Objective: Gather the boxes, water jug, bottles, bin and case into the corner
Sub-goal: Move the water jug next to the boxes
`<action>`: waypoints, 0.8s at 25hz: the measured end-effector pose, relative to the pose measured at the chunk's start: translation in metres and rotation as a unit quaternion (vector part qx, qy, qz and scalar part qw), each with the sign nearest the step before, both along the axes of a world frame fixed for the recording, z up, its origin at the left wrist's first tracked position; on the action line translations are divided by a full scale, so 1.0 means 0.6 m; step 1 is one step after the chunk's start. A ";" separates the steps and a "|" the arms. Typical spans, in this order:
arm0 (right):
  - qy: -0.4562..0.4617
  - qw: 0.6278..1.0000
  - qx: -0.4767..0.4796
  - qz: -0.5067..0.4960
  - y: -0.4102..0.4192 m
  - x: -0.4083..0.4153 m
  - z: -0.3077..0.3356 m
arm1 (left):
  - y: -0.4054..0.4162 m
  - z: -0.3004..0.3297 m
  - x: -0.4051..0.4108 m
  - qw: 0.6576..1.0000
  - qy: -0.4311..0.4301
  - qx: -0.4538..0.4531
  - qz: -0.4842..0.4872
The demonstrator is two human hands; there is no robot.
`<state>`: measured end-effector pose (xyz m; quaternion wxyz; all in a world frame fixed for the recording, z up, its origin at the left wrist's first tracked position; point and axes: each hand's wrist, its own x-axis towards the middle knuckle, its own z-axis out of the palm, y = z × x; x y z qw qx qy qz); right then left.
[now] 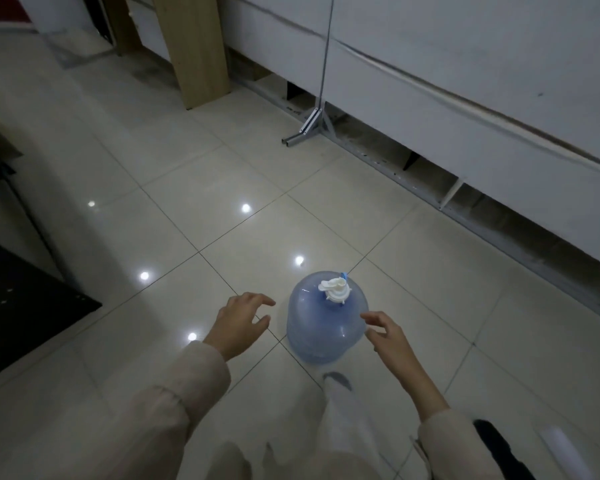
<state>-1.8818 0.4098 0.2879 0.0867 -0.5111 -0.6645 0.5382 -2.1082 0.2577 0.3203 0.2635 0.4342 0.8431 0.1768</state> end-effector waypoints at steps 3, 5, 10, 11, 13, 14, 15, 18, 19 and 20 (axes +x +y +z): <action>-0.036 0.997 -0.022 0.069 0.084 -0.033 -0.060 | 0.063 -0.041 0.003 0.998 -0.004 -0.009 0.065; -0.062 0.988 -0.039 0.134 0.137 -0.048 -0.090 | 0.103 -0.068 0.017 0.994 -0.018 -0.034 0.107; -0.116 0.965 -0.038 0.233 0.248 -0.065 -0.174 | 0.220 -0.152 0.075 0.988 -0.061 -0.057 0.132; -0.115 0.964 -0.034 0.239 0.265 -0.075 -0.200 | 0.243 -0.168 0.083 0.988 -0.064 -0.055 0.129; -0.132 0.953 -0.040 0.270 0.293 -0.093 -0.269 | 0.285 -0.207 0.092 0.989 -0.073 -0.048 0.122; -0.130 0.948 -0.042 0.289 0.301 -0.104 -0.292 | 0.303 -0.226 0.093 0.989 -0.077 -0.041 0.120; -0.127 0.946 -0.031 0.298 0.300 -0.123 -0.286 | 0.319 -0.242 0.093 0.990 -0.076 -0.029 0.119; -0.099 0.932 -0.056 0.345 0.309 -0.148 -0.322 | 0.353 -0.299 0.092 0.992 -0.056 0.012 0.112; -0.088 0.922 -0.070 0.369 0.311 -0.154 -0.332 | 0.360 -0.318 0.091 0.992 -0.047 0.017 0.112; -0.081 0.918 -0.070 0.383 0.313 -0.160 -0.343 | 0.366 -0.337 0.090 0.993 -0.041 0.016 0.112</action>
